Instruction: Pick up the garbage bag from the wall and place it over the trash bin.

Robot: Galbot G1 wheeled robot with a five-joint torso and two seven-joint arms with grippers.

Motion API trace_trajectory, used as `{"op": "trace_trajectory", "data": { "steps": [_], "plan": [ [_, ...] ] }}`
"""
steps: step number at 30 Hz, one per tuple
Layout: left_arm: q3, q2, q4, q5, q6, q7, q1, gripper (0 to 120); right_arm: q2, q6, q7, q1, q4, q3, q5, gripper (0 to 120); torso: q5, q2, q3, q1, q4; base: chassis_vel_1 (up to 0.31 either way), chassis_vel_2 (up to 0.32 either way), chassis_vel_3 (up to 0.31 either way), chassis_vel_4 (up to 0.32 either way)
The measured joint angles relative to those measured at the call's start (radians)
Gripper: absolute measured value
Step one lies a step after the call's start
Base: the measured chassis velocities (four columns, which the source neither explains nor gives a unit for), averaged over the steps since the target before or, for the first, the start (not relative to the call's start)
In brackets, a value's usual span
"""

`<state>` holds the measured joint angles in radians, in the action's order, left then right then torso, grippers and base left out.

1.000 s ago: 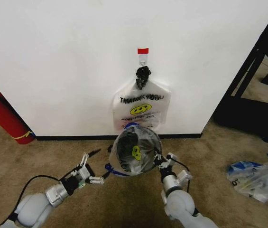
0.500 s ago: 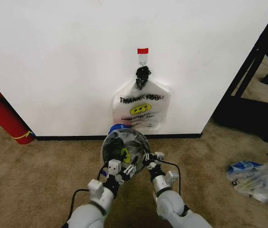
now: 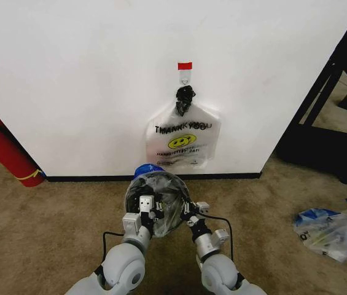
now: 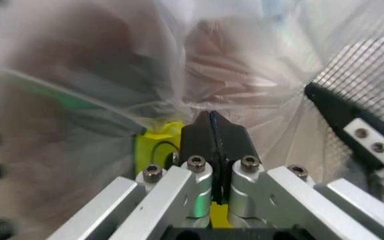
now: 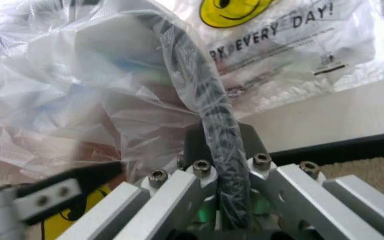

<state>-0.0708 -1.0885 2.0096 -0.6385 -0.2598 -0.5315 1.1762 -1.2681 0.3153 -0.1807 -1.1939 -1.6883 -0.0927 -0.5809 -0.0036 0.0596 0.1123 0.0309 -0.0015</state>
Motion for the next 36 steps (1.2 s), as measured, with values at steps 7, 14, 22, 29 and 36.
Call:
{"op": "trace_trajectory", "data": {
  "steps": [7, 14, 22, 29, 36],
  "plan": [
    [0.004, -0.025, -0.054, 0.031, -0.018, -0.050, -0.035, 0, -0.004, 0.006, 0.001, -0.011, -0.013, -0.007, 0.036, 0, -0.0001, 0.000, 0.000, 0.000, -0.0002, 0.000, 0.000, 0.000, 0.000],
    [0.019, -0.007, -0.070, 0.061, -0.047, -0.091, -0.049, 0, -0.002, 0.009, 0.001, -0.019, -0.019, -0.002, 0.050, 0, 0.0000, 0.000, 0.000, 0.000, -0.0001, 0.000, 0.000, 0.000, 0.000],
    [0.021, 0.001, -0.083, 0.129, -0.050, -0.087, -0.044, 0, -0.001, 0.009, 0.002, -0.020, -0.028, 0.003, 0.057, 0, 0.0000, 0.000, 0.000, 0.000, -0.0001, 0.000, 0.000, 0.000, 0.000],
    [0.010, 0.003, -0.045, 0.142, -0.050, -0.023, -0.009, 0, -0.002, 0.012, 0.011, -0.021, -0.027, 0.006, 0.065, 0, 0.0000, 0.000, 0.000, 0.000, -0.0001, 0.000, 0.000, 0.000, 0.000],
    [-0.023, 0.026, -0.027, 0.144, -0.072, 0.002, 0.000, 0, -0.007, 0.024, 0.030, -0.013, -0.012, 0.008, 0.084, 0, 0.0000, 0.000, 0.000, 0.000, -0.0001, 0.000, 0.000, 0.000, 0.000]
  ]
}}
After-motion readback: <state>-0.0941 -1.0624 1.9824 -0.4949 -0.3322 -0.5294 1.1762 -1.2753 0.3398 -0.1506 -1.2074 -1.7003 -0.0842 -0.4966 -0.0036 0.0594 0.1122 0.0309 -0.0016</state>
